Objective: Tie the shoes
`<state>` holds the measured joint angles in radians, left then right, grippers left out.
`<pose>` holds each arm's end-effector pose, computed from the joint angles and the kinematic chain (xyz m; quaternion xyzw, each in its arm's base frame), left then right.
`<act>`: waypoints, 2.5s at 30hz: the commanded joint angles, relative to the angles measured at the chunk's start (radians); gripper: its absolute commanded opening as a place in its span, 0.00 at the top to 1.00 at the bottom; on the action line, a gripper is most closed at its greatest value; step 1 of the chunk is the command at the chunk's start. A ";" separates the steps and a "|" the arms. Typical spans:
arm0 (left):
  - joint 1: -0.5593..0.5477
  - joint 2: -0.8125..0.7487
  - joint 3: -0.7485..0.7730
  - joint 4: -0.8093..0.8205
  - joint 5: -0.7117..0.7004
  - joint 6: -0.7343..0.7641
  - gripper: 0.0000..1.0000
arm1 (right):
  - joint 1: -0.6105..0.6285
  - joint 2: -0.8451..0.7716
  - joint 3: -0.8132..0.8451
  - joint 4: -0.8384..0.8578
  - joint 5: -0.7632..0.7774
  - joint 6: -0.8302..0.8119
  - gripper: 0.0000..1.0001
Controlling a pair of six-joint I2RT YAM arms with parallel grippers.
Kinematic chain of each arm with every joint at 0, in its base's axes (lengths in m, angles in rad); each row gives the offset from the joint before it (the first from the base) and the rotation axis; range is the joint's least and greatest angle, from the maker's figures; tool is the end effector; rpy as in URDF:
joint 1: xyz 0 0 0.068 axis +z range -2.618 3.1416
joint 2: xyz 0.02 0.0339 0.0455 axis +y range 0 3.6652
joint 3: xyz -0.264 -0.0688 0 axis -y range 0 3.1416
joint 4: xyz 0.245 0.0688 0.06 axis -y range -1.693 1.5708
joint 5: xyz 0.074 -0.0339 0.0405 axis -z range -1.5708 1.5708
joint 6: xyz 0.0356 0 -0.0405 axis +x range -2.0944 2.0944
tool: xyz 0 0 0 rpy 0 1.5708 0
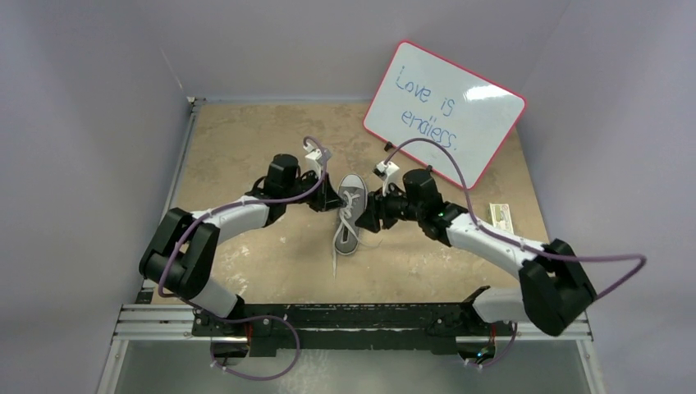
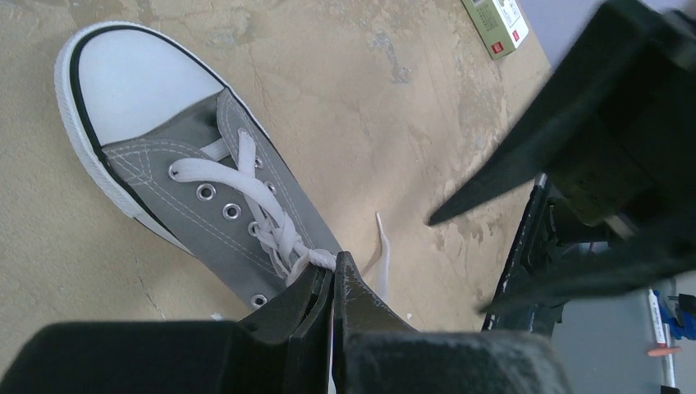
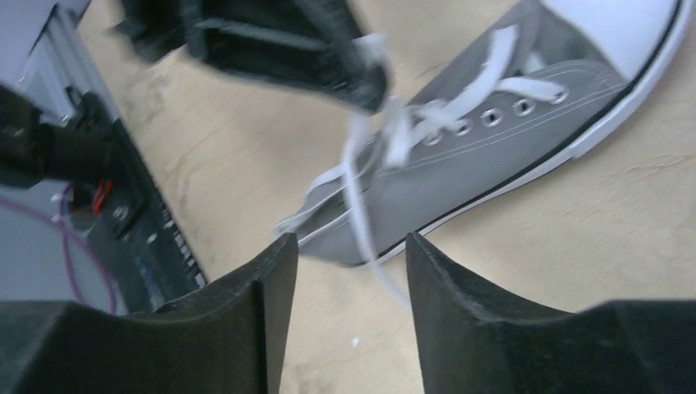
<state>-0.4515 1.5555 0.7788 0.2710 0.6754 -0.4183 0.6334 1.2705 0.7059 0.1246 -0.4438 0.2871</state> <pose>0.2798 -0.1604 0.1992 0.1817 0.8100 -0.4607 0.3142 0.2142 0.1763 0.2401 -0.2581 0.7910 0.3986 0.3857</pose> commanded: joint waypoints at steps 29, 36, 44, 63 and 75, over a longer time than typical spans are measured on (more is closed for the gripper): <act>0.017 -0.091 -0.035 0.086 0.051 -0.036 1.00 | -0.029 0.348 -0.079 0.591 -0.198 0.071 0.66; 0.019 -0.094 -0.033 0.098 0.054 -0.053 1.00 | -0.029 0.345 -0.076 0.604 -0.232 0.083 0.81; 0.019 -0.123 -0.054 0.130 0.046 -0.102 1.00 | -0.029 0.283 -0.103 0.568 -0.177 0.129 1.00; -0.094 -0.055 -0.088 0.360 0.034 -0.290 1.00 | -0.056 0.149 -0.183 0.408 -0.099 0.078 1.00; -0.097 -0.088 -0.109 0.278 -0.025 -0.242 1.00 | -0.061 0.133 -0.151 0.289 -0.139 0.025 1.00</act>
<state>-0.5465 1.5238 0.6823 0.5335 0.6834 -0.6930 0.5755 1.3899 0.5079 0.4454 -0.5446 0.3370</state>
